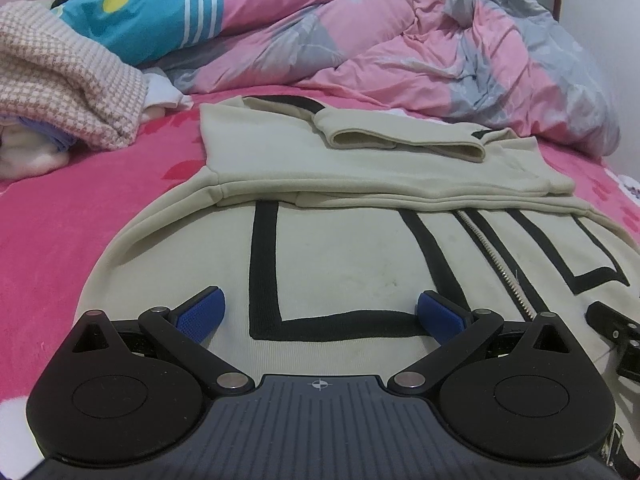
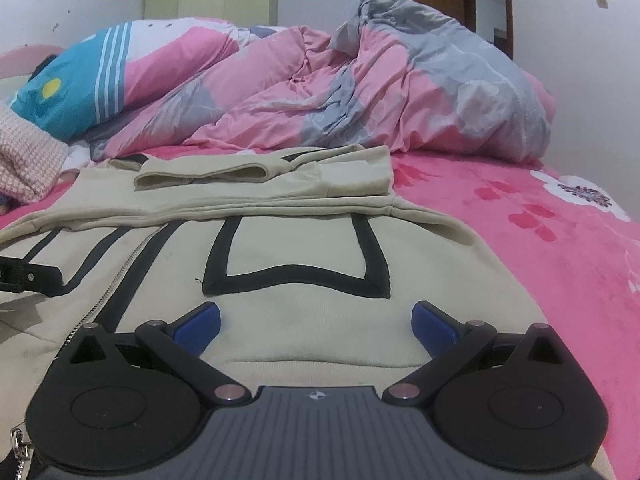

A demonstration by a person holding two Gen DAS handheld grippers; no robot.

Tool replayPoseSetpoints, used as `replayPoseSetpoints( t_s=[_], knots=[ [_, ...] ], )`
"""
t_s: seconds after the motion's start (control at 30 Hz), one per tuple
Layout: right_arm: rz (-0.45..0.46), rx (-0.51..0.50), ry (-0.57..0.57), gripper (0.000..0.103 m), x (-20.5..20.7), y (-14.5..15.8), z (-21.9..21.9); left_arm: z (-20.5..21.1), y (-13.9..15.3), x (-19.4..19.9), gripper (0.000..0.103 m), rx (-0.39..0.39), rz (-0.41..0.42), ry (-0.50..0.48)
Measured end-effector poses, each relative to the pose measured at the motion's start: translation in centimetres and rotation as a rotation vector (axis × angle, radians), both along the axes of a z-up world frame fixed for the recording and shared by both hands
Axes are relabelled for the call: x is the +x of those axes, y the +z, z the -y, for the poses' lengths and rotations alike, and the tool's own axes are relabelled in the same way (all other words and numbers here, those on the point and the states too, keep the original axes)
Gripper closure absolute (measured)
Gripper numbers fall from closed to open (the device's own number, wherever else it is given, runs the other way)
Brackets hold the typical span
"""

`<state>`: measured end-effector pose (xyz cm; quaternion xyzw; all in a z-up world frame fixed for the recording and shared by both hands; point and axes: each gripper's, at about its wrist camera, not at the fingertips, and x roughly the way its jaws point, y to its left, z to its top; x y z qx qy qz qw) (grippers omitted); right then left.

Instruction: Fold clothes

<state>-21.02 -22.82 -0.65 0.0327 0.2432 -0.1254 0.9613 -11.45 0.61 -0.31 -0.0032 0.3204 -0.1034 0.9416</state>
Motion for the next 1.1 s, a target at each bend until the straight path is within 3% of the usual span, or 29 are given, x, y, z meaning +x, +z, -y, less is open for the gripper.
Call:
replayPoseSetpoints(
  t_s=[0.23, 0.4, 0.5, 0.6, 0.67, 0.8, 0.97, 1.1],
  knots=[
    [-0.029, 0.011, -0.005, 0.000, 0.4, 0.3, 0.1, -0.1, 0.0, 0.1, 0.000, 0.004, 0.000, -0.002],
    [-0.188, 0.118, -0.117, 0.000, 2.1, 2.8, -1.0, 0.0, -0.1, 0.0, 0.000, 0.008, 0.004, 0.000],
    [-0.216, 0.069, -0.183, 0.000, 2.4, 2.3, -3.1, 0.0, -0.1, -0.1, 0.000, 0.010, 0.005, 0.000],
    [-0.121, -0.043, -0.256, 0.000, 1.1, 0.9, -5.8, 0.1, -0.1, -0.1, 0.000, 0.015, 0.007, 0.000],
    [-0.051, -0.040, -0.293, 0.000, -0.3, 0.1, -6.6, 0.2, -0.1, -0.2, 0.000, 0.021, 0.010, 0.001],
    [-0.033, 0.000, -0.298, 0.000, -1.0, 0.0, -6.4, 0.3, -0.1, -0.2, 0.000, 0.028, 0.013, 0.003],
    [-0.046, -0.018, -0.296, 0.000, -0.7, 0.1, -6.5, 0.1, 0.2, -0.5, 0.000, 0.022, 0.010, 0.001],
    [-0.051, -0.009, -0.257, 0.000, -1.5, 0.5, -6.5, -1.4, 1.2, -2.3, 0.000, 0.006, -0.019, -0.048]
  ],
)
